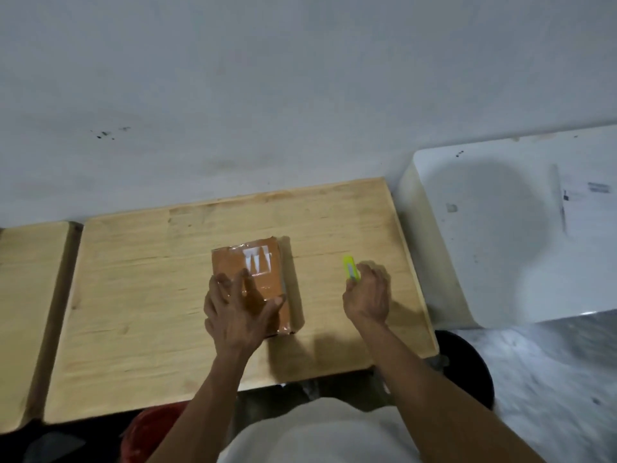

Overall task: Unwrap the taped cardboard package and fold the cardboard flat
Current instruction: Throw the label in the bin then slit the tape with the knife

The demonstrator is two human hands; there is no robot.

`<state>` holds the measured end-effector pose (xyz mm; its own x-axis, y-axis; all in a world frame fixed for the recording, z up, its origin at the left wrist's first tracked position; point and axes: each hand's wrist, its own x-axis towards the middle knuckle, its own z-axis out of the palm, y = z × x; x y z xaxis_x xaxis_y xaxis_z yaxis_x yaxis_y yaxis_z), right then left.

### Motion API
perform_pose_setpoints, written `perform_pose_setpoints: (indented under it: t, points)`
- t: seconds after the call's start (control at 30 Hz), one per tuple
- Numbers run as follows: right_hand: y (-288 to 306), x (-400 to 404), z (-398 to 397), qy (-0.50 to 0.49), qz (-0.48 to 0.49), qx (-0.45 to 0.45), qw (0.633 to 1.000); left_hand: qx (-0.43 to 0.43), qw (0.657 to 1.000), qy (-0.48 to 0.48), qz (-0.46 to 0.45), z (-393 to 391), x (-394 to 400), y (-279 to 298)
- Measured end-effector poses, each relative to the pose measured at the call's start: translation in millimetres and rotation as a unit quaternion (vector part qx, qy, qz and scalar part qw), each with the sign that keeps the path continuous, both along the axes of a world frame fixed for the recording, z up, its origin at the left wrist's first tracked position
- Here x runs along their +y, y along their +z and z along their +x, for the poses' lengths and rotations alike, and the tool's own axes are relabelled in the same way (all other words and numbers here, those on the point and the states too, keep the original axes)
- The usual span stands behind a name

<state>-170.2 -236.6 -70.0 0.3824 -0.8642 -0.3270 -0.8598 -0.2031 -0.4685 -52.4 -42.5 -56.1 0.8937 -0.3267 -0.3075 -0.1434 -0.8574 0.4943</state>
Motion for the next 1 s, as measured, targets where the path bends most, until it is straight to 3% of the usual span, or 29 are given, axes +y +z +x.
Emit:
perform_pose_setpoints:
  t: [0.47,0.63,0.77,0.87,1.0]
  points:
    - [-23,-6,6,0.007,-0.018,0.038,0.999,0.005,1.000,0.001,0.031,1,-6,-14]
    - [-26,-5,9,0.008,0.005,0.003,1.000,0.003,0.999,0.006,0.038,0,-5,-14]
    - [-14,-4,28,-0.031,0.130,-0.111,0.985,-0.002,0.999,0.002,0.050,0,-6,-13]
    - [8,-2,49,-0.068,0.302,-0.232,0.922,0.000,0.998,-0.003,0.055,-1,-4,-14]
    - [35,-7,74,-0.033,0.428,-0.292,0.855,-0.008,0.998,-0.004,0.065,-3,-4,-16]
